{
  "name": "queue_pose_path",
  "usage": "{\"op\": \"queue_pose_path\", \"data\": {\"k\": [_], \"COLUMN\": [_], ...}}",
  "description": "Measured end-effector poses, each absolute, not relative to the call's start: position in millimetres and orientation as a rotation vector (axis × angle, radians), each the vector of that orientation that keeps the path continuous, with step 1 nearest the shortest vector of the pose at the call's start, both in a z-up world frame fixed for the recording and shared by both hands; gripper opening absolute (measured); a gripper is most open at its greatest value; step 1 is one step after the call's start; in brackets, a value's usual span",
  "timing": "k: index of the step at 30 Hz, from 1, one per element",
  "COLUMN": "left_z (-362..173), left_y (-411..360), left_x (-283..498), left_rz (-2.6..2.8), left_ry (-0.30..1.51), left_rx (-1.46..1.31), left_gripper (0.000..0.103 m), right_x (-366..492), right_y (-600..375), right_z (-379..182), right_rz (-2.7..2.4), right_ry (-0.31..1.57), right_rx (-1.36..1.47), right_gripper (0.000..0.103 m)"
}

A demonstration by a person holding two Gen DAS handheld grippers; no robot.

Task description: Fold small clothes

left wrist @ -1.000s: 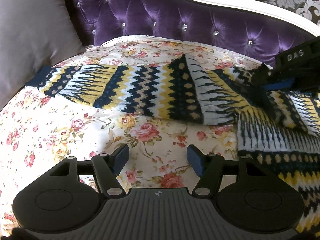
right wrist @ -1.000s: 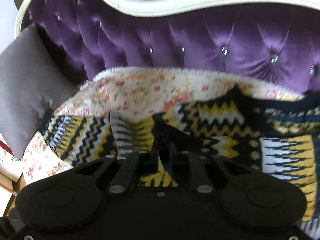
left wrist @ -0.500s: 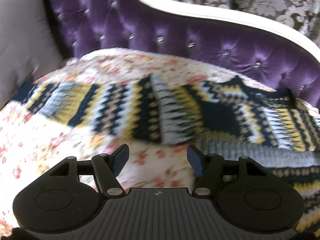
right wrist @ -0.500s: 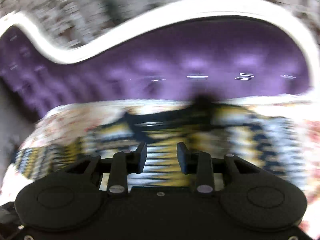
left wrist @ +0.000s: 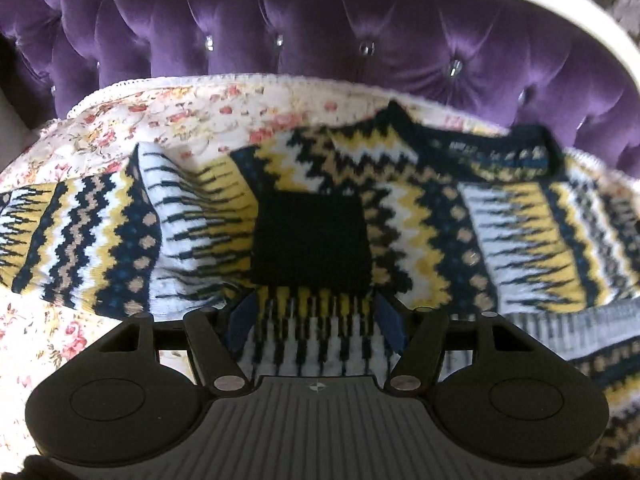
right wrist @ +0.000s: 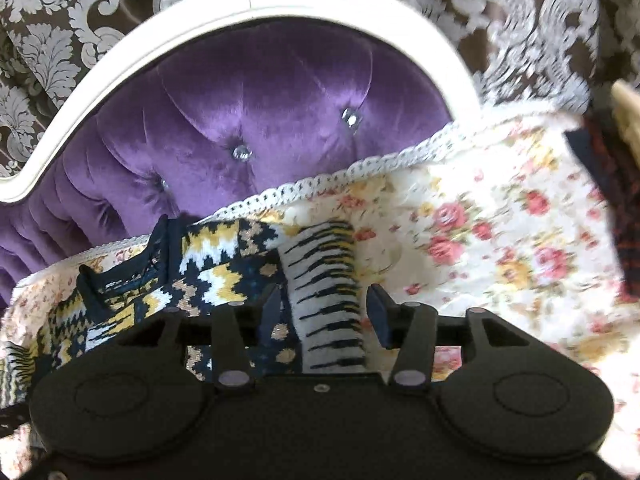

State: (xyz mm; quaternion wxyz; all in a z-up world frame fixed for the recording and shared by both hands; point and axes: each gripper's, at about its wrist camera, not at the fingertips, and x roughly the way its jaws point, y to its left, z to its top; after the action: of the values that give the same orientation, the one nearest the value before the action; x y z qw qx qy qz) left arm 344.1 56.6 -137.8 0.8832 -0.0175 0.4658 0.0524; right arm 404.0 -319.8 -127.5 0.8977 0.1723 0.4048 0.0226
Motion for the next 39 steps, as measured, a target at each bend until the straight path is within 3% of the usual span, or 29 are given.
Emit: {"op": "queue_pose_path", "data": {"k": [4,8,9,11,12,16,23,26,28,30,32,36,39], "left_z": [-141,-141,-141,-138,-138,-137,-138,-138,-138,-138,-138,-137,-135], "left_y": [49,52,51,50,50,50,50,51,52,53,53,53,55], "left_x": [344,346,348,346,346,346,347,347,347,346,346,345,343], "left_rz": [0.123,0.120,0.121,0.123,0.123,0.119,0.112,0.107,0.103,0.101,0.102,0.102,0.095], "left_ry": [0.966,0.971,0.972,0.973,0.974,0.976,0.977,0.978,0.978,0.977,0.975,0.977,0.981], "left_rx": [0.005,0.005,0.006,0.009,0.010,0.007,0.004,0.001,0.000,-0.003,-0.011,-0.009,-0.013], "left_gripper": [0.064,0.064,0.064,0.064,0.064,0.064,0.064,0.064,0.064,0.064,0.064,0.064,0.064], "right_x": [412,413,413,414,415,411,409,412,410,404,396,376,357], "right_y": [-321,-322,-322,-322,-321,-310,-295,-289,-291,-291,-288,-278,-260], "right_z": [-142,-145,-145,-145,-145,-138,-127,-130,-127,-117,-105,-79,-67], "right_rz": [0.078,0.110,0.118,0.134,0.143,0.128,0.038,0.032,0.003,-0.007,-0.017,0.015,0.083], "right_ry": [0.844,0.835,0.833,0.842,0.851,0.832,0.826,0.842,0.830,0.799,0.764,0.705,0.702], "right_rx": [0.374,0.378,0.380,0.381,0.375,0.273,0.133,0.125,0.134,0.136,0.113,0.082,0.084], "right_gripper": [0.064,0.064,0.060,0.042,0.026,0.019,0.017,0.023,0.049,0.057,0.058,0.071,0.074]}}
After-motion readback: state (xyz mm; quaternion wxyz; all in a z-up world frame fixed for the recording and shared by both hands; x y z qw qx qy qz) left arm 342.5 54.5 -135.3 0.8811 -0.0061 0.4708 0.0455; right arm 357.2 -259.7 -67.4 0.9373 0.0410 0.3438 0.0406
